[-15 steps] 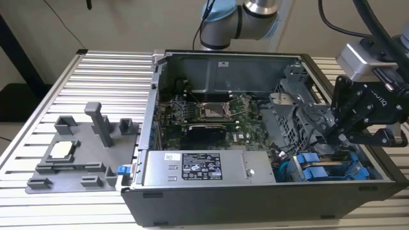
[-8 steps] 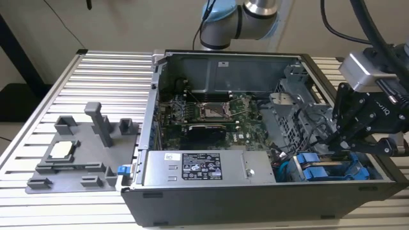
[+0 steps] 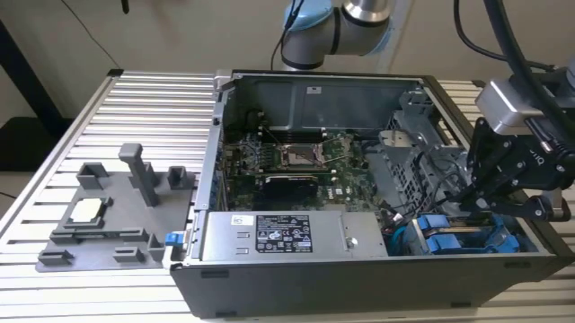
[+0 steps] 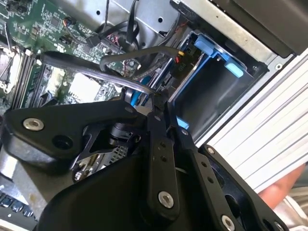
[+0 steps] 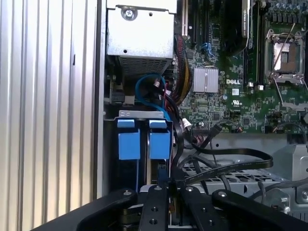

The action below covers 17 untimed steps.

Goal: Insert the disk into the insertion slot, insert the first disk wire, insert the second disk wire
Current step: 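Insert the second disk wire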

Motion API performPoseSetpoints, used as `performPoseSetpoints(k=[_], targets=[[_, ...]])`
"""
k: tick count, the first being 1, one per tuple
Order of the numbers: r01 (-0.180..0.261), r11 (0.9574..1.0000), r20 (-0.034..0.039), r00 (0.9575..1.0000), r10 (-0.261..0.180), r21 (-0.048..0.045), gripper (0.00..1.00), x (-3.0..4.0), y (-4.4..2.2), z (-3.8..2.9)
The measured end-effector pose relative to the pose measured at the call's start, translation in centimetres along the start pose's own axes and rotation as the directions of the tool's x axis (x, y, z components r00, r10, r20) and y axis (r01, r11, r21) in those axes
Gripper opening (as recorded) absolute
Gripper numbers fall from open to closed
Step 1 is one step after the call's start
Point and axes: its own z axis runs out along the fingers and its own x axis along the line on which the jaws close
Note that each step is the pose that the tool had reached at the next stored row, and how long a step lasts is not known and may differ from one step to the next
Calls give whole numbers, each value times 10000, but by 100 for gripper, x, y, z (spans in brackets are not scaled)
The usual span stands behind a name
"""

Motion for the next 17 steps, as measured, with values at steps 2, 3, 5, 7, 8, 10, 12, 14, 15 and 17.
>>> performPoseSetpoints(k=[2, 3, 5, 7, 8, 10, 12, 14, 15, 17], targets=[[-31, 10000, 13, 10000, 31, 4, 16, 1, -2, 5], [-32, 10000, 15, 10000, 32, 4, 16, 1, -2, 5], [-32, 10000, 17, 10000, 32, 4, 16, 1, -3, 7], [-57, 10000, 25, 10000, 57, 17, 16, 3, -5, 26], [-77, 10000, 23, 10000, 77, 30, 16, 5, -6, 35], [-119, 9999, 32, 9999, 119, 54, 16, 7, -7, 57], [-150, 9999, 34, 9999, 150, 70, 16, 9, -9, 73], [-177, 9998, 36, 9998, 176, 85, 16, 12, -12, 90], [-189, 9998, 38, 9998, 189, 94, 16, 13, -13, 100], [-213, 9997, 40, 9998, 213, 111, 16, 16, -17, 117]])
